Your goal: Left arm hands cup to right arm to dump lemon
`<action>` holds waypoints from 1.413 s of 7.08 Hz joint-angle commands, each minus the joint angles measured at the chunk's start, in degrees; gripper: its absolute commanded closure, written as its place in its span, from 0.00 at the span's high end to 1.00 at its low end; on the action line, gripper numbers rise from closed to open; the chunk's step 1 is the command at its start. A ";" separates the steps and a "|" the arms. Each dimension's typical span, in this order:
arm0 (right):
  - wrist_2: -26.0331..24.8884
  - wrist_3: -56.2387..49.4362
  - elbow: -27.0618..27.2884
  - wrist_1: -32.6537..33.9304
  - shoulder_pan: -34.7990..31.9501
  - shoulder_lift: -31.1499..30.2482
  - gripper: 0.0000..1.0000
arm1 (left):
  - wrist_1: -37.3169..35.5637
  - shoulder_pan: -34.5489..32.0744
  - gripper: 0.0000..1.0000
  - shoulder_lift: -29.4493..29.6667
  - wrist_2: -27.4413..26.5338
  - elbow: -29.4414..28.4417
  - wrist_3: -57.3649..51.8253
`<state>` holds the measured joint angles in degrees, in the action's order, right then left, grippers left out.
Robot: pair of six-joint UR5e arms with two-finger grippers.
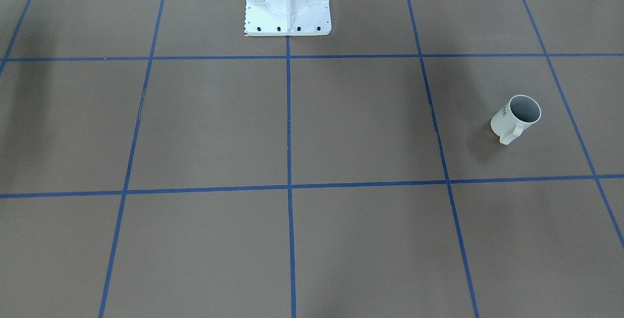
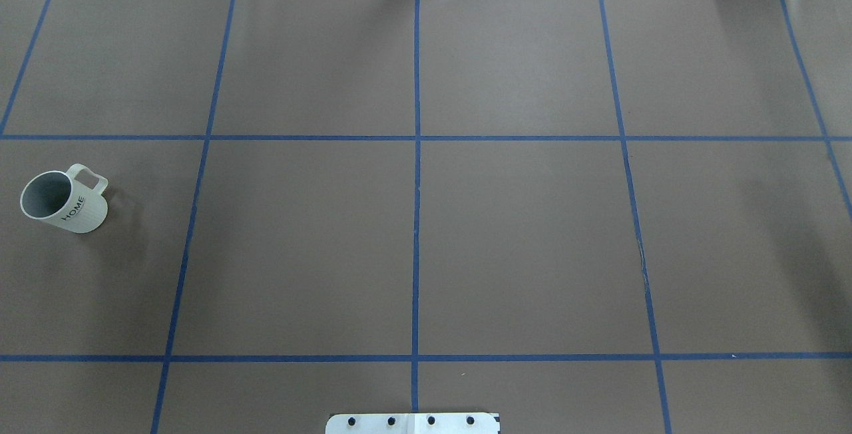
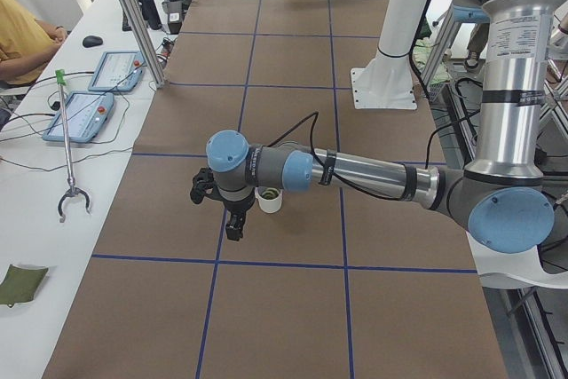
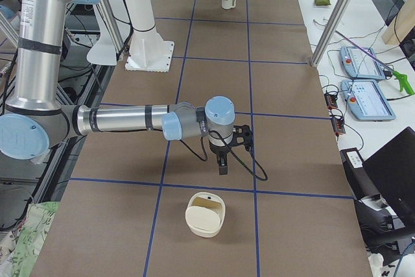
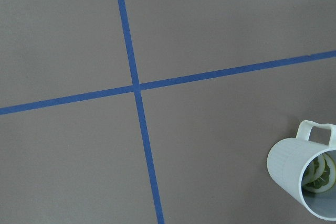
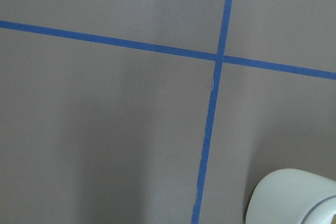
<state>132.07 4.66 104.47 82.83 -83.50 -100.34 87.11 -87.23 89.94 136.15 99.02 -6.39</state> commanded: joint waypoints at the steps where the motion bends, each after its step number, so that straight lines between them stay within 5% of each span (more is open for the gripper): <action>1: 0.37 -0.53 -2.92 -0.03 -0.26 0.23 1.00 | -0.36 -0.31 1.00 -0.12 -1.14 0.91 -0.21; 8: 5.22 -0.27 -3.30 -0.12 -0.17 0.23 1.00 | 5.42 0.39 1.00 -4.15 1.05 0.21 2.14; 10: 4.95 -0.62 -2.87 -0.30 -0.08 0.67 1.00 | 11.54 10.18 1.00 -3.11 1.50 -0.05 11.73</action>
<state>137.07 4.29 101.28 82.62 -83.64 -99.94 94.05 -83.06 86.40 137.70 99.32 0.58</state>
